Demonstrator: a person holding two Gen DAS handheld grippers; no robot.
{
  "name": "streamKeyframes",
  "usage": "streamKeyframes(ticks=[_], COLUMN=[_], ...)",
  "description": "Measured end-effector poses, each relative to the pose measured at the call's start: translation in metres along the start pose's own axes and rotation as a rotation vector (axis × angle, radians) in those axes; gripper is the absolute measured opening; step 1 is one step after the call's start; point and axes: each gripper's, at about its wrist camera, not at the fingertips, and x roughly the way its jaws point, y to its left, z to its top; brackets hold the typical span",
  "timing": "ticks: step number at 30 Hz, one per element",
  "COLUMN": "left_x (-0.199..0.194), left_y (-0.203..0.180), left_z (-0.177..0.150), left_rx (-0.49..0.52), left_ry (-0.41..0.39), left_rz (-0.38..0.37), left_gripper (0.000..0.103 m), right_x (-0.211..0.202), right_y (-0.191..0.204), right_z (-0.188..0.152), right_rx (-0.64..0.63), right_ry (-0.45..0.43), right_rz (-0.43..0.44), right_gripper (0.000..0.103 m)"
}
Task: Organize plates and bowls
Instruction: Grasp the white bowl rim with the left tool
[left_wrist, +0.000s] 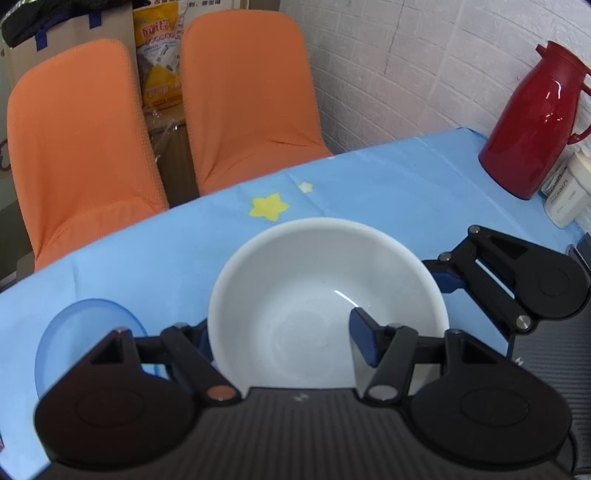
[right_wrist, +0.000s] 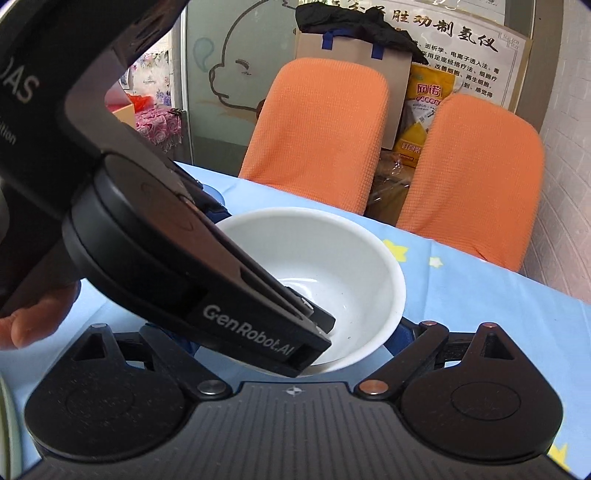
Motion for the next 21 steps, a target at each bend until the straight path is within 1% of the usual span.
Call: streamKeyframes(ticks=[5, 9, 12, 14, 16, 21], left_x=[-0.036, -0.07, -0.09, -0.098, -0.099, -0.1], left_y=[-0.034, -0.07, -0.097, -0.11, -0.12, -0.141], left_z=[-0.014, -0.036, -0.059, -0.076, -0.092, -0.13], left_rx=[-0.011, -0.03, -0.023, -0.032, -0.036, -0.042], left_ry=[-0.041, -0.073, -0.089, -0.076, -0.061, -0.033], left_rz=[-0.009, -0.043, -0.058, -0.095, -0.118, -0.129], left_gripper=[0.062, 0.062, 0.062, 0.062, 0.062, 0.062], right_x=[-0.043, -0.088, -0.117, -0.133, -0.146, -0.161], right_y=[0.004, 0.026, 0.047, 0.058, 0.066, 0.085], right_z=[-0.007, -0.026, -0.045, -0.061, -0.078, -0.109], right_rx=[-0.011, -0.028, -0.031, -0.014, 0.027, 0.095], right_ry=[-0.021, -0.055, -0.064, -0.084, -0.086, -0.068], right_rz=[-0.021, -0.036, -0.052, -0.065, -0.057, -0.065], right_gripper=[0.082, 0.082, 0.082, 0.082, 0.082, 0.082])
